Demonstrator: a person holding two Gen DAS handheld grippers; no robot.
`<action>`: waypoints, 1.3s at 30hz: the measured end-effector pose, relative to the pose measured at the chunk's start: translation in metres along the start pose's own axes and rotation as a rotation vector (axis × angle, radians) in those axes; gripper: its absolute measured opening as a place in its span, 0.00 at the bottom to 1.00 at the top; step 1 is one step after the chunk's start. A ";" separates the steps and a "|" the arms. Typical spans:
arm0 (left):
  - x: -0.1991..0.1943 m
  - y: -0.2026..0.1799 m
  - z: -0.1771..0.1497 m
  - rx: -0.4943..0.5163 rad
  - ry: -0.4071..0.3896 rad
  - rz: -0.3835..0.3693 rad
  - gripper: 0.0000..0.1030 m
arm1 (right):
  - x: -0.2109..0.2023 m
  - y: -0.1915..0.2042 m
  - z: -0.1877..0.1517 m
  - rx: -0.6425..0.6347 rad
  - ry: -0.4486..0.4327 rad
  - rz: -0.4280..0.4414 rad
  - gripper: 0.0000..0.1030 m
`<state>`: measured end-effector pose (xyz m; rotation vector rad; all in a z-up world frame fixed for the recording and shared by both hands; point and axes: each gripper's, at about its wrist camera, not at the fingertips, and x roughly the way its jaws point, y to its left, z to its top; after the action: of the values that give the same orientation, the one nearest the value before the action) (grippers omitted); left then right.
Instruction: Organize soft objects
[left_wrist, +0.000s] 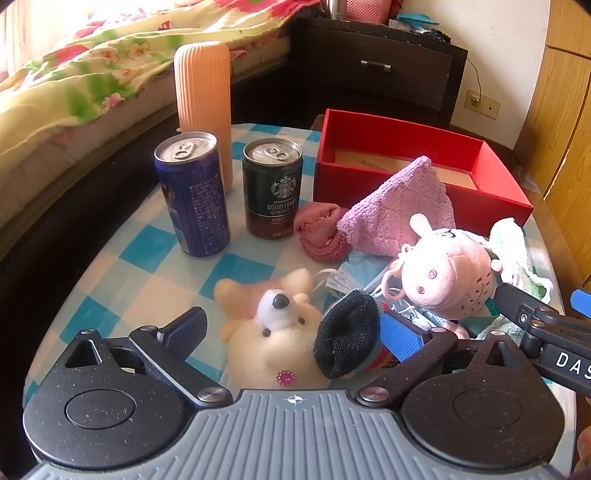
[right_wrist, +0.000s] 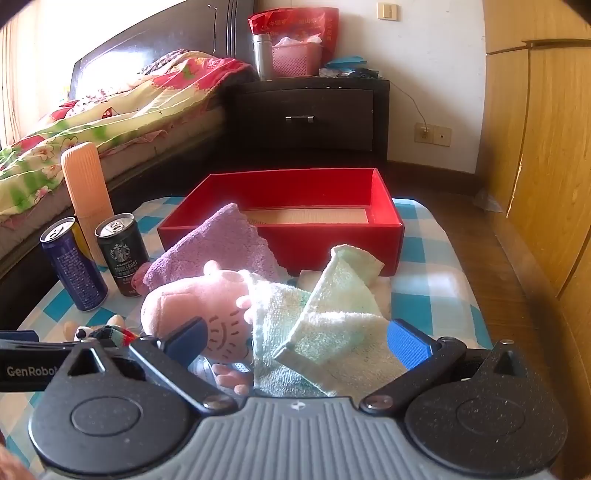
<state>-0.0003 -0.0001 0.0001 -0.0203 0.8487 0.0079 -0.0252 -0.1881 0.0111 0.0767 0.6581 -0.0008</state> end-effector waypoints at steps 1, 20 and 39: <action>0.000 0.000 0.000 0.000 0.001 0.001 0.93 | 0.000 -0.001 0.000 0.002 0.000 0.000 0.82; -0.002 -0.006 -0.004 0.000 -0.001 0.004 0.93 | 0.001 -0.001 -0.002 -0.003 0.006 0.002 0.82; -0.007 0.006 0.004 0.010 -0.038 -0.049 0.93 | 0.004 -0.021 0.002 -0.016 0.008 -0.025 0.82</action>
<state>-0.0022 0.0061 0.0076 -0.0314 0.8102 -0.0415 -0.0210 -0.2088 0.0091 0.0528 0.6668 -0.0192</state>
